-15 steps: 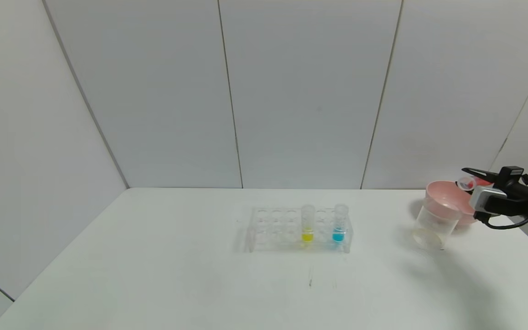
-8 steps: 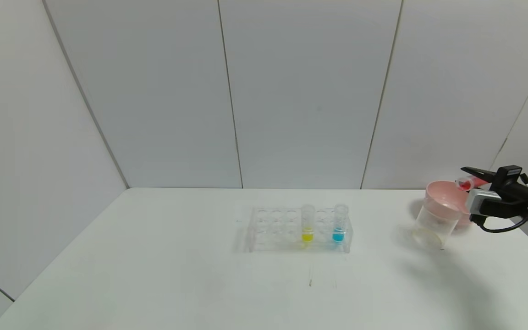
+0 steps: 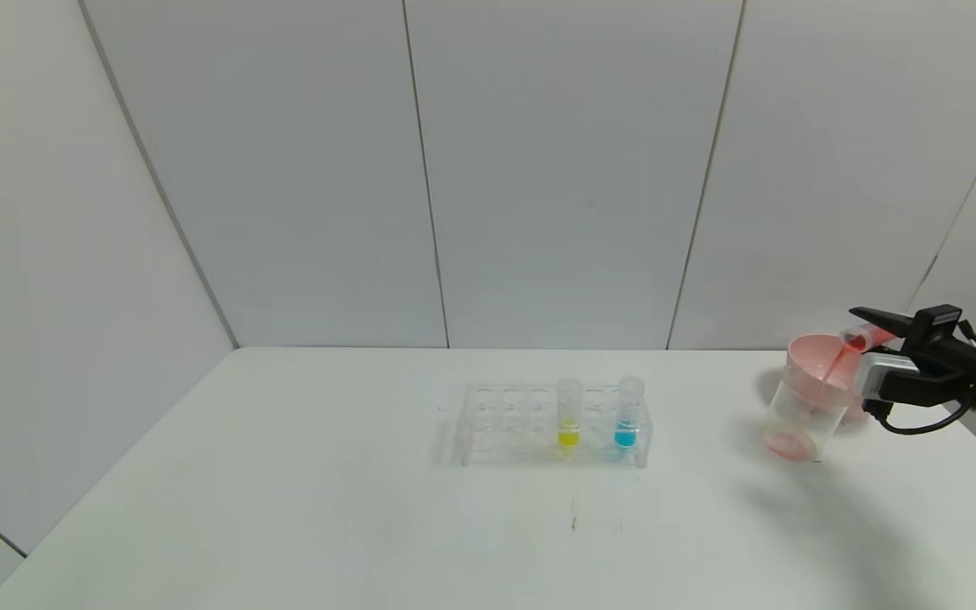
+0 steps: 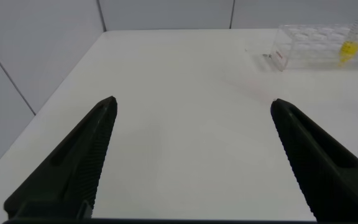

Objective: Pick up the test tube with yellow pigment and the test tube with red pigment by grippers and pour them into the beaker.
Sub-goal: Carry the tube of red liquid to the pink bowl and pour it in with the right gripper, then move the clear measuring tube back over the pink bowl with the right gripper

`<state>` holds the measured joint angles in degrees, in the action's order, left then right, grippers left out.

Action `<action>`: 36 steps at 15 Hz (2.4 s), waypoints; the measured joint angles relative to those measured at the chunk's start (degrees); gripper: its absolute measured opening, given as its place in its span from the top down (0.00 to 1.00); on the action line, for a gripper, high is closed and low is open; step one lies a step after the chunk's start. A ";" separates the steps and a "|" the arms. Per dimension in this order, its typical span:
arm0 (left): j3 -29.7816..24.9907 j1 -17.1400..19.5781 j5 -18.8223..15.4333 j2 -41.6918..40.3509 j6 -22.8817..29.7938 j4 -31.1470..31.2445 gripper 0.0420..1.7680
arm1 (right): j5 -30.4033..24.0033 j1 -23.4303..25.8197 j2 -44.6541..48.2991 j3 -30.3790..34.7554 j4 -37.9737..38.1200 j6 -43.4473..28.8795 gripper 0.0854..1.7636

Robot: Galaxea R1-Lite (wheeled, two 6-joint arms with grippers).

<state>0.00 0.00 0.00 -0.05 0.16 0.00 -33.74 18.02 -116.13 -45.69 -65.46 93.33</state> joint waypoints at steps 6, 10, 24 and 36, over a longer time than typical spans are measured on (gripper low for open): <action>0.00 0.00 0.00 0.00 0.00 0.00 0.00 | 0.96 0.00 0.02 0.62 -0.17 1.95 0.72; 0.00 0.00 0.00 0.00 0.00 0.00 0.00 | 0.99 -0.02 0.15 0.57 -1.91 2.17 0.72; 0.00 0.00 0.00 0.00 0.00 0.00 0.00 | 2.95 -1.54 0.30 -0.96 -2.17 2.99 0.72; 0.00 0.00 0.00 0.00 0.00 0.00 0.00 | 11.39 -2.58 1.05 -10.29 4.40 -31.96 0.72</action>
<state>0.00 0.00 0.00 -0.05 0.16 0.00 -22.36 15.43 -115.08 -55.98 -61.06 61.37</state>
